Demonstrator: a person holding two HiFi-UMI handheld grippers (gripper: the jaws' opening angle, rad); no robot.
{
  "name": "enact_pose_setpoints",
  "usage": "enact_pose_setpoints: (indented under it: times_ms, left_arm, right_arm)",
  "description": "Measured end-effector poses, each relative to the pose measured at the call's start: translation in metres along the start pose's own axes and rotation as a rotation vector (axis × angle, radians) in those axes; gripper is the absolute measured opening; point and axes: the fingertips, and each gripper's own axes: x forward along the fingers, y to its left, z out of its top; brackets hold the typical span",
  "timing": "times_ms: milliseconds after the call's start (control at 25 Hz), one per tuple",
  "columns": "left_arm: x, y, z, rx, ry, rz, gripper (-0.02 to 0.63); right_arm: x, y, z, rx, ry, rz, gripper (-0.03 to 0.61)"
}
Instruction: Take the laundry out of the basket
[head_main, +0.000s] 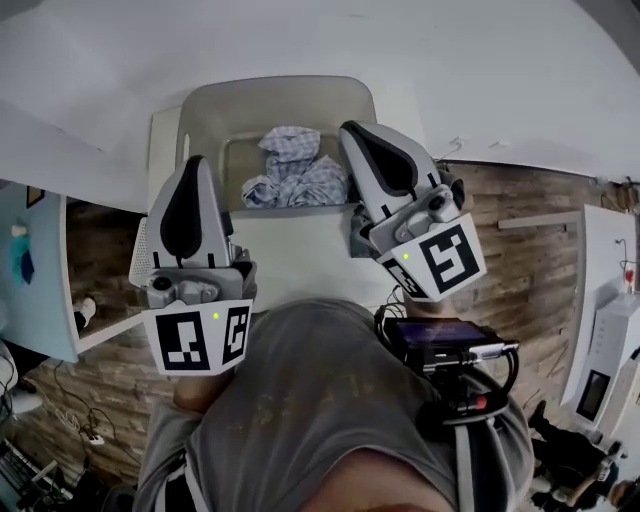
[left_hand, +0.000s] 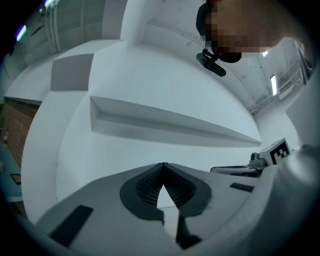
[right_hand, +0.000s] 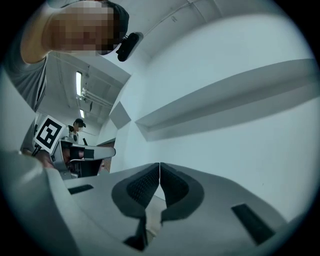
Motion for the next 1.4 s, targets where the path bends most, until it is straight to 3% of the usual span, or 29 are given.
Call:
enact_pose_setpoints:
  times_ms: [600,1080,1320,1400]
  left_arm:
    - [-0.013,0.017,0.014,0.06,-0.035,0.072,0.008]
    - [-0.012,0.044,0.011,0.032,-0.013,0.143,0.008]
    - [-0.012,0.064,0.0,0.01,0.018,0.164,0.008]
    - [-0.013,0.073,-0.005,0.0,0.033,0.177,0.008]
  right_arm:
    - [0.037,0.01,0.011,-0.022,-0.028,0.087,0.011]
    - [0.057,0.01,0.007,-0.021,-0.012,0.12,0.011]
    - [0.075,0.015,-0.022,0.025,0.069,0.195,0.018]
    - [0.083,0.015,-0.035,0.038,0.112,0.216,0.063]
